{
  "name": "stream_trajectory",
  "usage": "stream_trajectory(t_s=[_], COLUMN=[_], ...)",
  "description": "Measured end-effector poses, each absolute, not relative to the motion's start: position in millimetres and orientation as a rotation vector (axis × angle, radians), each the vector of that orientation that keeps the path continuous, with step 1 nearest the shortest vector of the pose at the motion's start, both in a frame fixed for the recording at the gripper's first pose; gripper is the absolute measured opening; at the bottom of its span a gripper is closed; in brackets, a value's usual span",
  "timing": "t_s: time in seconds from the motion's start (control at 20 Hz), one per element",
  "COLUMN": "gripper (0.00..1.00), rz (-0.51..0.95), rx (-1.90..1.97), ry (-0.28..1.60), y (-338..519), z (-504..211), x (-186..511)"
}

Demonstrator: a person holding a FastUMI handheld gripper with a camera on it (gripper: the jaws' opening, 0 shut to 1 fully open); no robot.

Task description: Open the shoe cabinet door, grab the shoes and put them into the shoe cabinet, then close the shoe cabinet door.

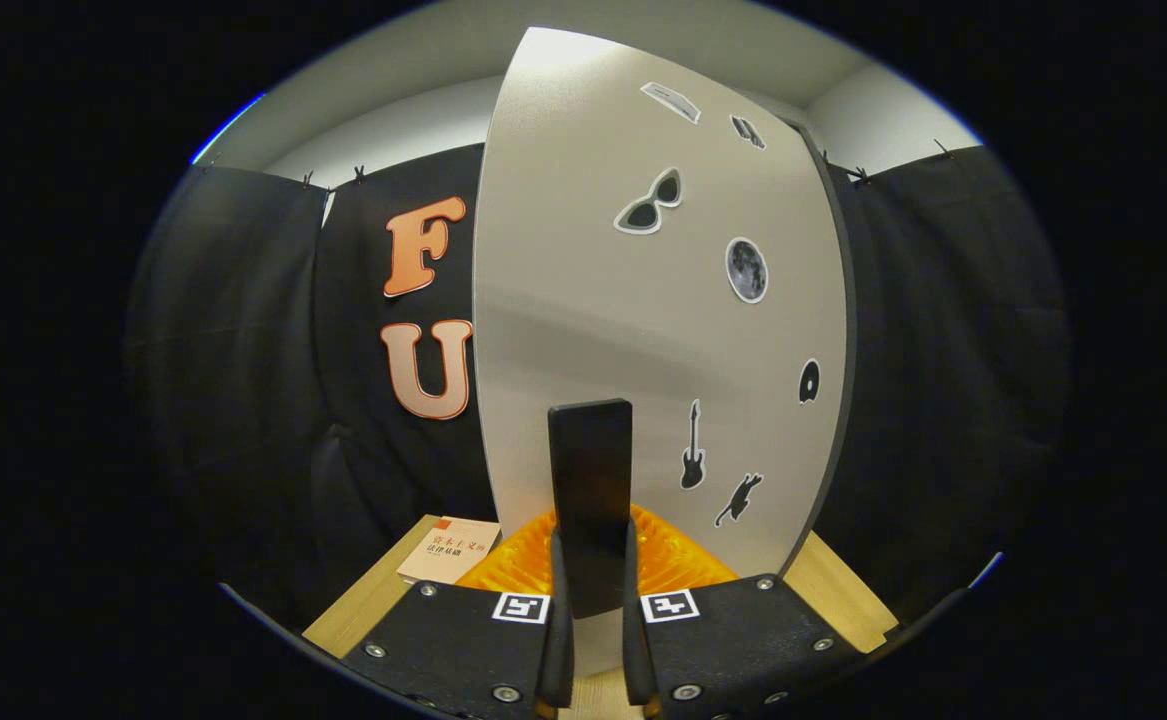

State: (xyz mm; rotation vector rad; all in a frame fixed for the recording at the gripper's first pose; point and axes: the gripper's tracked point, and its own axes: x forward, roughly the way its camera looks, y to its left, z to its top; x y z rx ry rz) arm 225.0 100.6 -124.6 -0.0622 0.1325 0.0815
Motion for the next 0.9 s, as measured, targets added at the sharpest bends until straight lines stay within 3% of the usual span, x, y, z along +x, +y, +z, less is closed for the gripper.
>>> stream_trajectory(t_s=[0.9], gripper=[0.18], rz=[0.23], rx=[0.002], ry=[0.095], y=[-7.8], z=[-114.4], x=[165.9])
